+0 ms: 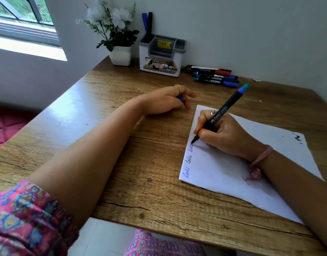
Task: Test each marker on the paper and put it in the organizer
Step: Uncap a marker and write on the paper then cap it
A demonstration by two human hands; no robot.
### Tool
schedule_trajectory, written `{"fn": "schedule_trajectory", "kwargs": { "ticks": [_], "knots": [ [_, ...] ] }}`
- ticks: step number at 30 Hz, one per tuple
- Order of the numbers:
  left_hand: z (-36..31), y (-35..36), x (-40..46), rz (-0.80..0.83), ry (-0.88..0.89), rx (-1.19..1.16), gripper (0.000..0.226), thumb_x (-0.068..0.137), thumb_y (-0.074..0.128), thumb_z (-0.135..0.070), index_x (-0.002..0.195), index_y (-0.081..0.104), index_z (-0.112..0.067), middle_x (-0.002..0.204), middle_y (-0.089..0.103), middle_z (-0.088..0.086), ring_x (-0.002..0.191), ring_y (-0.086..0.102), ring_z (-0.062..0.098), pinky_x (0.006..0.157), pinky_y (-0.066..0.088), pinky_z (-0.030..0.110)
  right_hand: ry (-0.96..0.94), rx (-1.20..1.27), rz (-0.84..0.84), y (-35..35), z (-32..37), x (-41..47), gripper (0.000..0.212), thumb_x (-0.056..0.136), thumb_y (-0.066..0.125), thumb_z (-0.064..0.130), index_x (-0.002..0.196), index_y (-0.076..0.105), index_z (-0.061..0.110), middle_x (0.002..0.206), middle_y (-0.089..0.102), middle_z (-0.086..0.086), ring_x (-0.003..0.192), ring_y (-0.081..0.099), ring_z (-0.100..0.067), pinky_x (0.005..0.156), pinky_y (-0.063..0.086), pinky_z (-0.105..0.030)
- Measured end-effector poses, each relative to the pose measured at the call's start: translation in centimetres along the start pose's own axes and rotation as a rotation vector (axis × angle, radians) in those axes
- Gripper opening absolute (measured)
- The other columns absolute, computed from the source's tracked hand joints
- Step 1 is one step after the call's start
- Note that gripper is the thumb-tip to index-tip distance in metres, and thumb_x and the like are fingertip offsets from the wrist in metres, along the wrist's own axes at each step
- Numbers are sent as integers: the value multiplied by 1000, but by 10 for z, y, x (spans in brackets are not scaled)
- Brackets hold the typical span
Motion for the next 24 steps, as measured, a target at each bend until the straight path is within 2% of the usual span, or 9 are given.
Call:
{"fn": "schedule_trajectory", "kwargs": {
  "ticks": [2,5,8,10,12,14,17,20,24],
  "knots": [
    [3,-4,-1,3,-12,-12,52,90,42,6,135,43,-20,113,61,-7,97,58,2,94,43,23,-3,74,-29,-4,1,0,6,68,58,18,70,56,13,58,57,5,56,54,-8,55,48,-23],
    [3,-6,-3,16,8,-78,61,92,48,4,145,28,-17,126,59,-4,108,61,4,99,46,23,60,364,-187,-16,-6,1,3,76,50,7,76,50,10,45,46,5,40,39,-6,39,35,-17],
    [3,-10,-6,-18,14,-288,66,87,54,7,143,27,-13,119,64,2,105,65,10,92,51,23,103,429,-328,-27,-12,1,5,79,55,10,79,54,15,55,53,3,49,47,-9,45,39,-19],
    [3,-14,-7,-46,5,-343,56,85,58,7,133,35,-9,104,69,-1,97,67,9,86,53,20,129,456,-332,-28,-16,1,9,86,53,15,88,61,17,75,65,0,67,60,-9,56,47,-22],
    [3,-16,-8,-67,3,-307,46,84,61,2,123,39,-8,90,73,-6,89,68,5,80,53,17,154,519,-289,-26,-20,2,27,87,44,26,104,63,18,99,68,-5,85,64,-11,62,50,-23],
    [2,-18,-8,-72,9,-288,37,83,63,-1,113,43,-10,84,74,-9,85,68,5,77,53,18,180,585,-283,-26,-21,2,42,85,37,33,115,61,16,111,67,-8,95,64,-14,66,52,-23],
    [-1,-17,-8,-55,30,-284,24,84,61,-1,101,49,-13,85,74,-11,84,69,5,73,51,15,207,600,-322,-26,-21,1,41,94,32,29,123,56,12,114,67,-9,95,65,-13,65,53,-23],
    [-1,-17,-8,-64,30,-289,20,85,60,-2,98,51,-15,80,74,-10,83,69,4,71,51,13,215,575,-331,-26,-20,1,35,100,26,19,114,58,15,107,69,-6,89,66,-12,64,53,-23],
    [1,-18,-8,-74,31,-281,20,86,59,-2,97,52,-18,78,74,-11,80,69,3,72,52,14,213,591,-311,-25,-20,2,33,100,25,17,108,57,16,103,70,-7,85,67,-12,63,53,-23]
  ]
}}
Point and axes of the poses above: each hand's wrist, its own x-axis towards the middle knuckle, its own y-axis out of the palm, z = x × y, the point moved 8 cm from there along x, towards the middle knuckle
